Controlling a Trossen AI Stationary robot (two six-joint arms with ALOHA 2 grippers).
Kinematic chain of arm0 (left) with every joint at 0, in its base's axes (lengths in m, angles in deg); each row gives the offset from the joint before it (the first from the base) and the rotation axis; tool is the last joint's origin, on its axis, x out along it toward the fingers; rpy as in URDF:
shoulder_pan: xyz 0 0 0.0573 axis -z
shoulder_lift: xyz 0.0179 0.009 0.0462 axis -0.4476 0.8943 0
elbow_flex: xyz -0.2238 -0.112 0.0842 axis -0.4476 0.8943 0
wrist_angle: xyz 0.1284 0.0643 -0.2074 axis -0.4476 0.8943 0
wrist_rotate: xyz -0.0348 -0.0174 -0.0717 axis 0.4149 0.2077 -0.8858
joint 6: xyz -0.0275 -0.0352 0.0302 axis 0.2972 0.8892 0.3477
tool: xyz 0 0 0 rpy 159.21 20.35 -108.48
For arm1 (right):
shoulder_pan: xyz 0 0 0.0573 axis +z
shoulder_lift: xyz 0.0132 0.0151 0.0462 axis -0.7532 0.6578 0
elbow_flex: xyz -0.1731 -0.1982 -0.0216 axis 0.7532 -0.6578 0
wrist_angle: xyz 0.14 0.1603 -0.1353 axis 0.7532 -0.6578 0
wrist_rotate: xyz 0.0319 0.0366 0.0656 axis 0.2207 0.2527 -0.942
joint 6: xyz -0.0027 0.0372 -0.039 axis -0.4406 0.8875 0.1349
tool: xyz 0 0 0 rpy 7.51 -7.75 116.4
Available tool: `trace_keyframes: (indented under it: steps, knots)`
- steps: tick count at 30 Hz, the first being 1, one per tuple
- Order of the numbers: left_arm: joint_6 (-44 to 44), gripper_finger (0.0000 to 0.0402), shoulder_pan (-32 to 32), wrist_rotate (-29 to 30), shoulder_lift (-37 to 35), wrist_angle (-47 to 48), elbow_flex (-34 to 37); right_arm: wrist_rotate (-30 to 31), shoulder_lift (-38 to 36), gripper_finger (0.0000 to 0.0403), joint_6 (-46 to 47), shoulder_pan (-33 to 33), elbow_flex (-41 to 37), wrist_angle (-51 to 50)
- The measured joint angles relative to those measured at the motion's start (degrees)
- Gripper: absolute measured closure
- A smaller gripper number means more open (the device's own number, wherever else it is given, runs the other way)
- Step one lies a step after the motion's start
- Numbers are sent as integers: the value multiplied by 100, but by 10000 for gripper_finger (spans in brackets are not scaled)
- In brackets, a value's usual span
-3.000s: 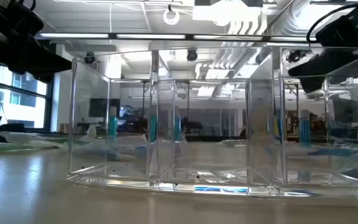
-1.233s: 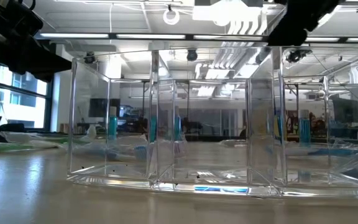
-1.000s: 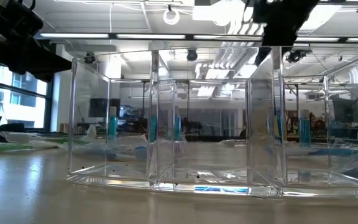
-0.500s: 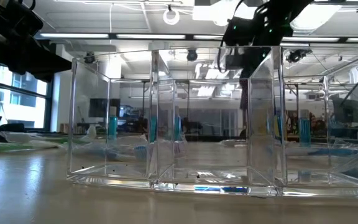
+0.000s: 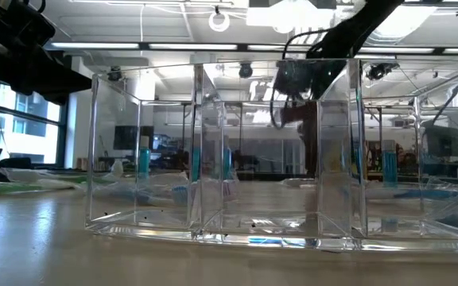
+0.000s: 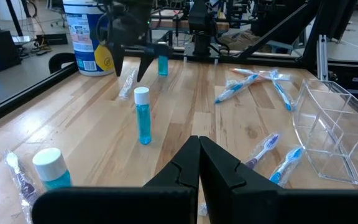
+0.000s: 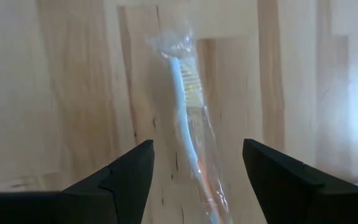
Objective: Pick & Place toothbrushing station
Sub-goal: Put the orange toothbrush into the transparent organizer
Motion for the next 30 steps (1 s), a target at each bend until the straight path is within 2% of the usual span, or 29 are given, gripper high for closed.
trace_keyframes:
  steps: [10,13,17,24,28,30]
  knots:
    - [-152,398,0,0,0,2,0,-80,646,163,25,-64,28,-12]
    - [-186,398,0,1,0,2,0,-117,699,178,30,-57,29,-34]
    - [-197,398,0,1,-2,2,0,-193,694,231,153,-42,18,-67]
    - [-197,398,0,1,0,2,0,-289,690,376,175,-31,11,-163]
    - [-197,398,0,1,-1,2,0,-201,687,388,227,21,10,-163]
    - [-197,398,0,4,-1,-1,0,128,635,388,306,95,2,-219]
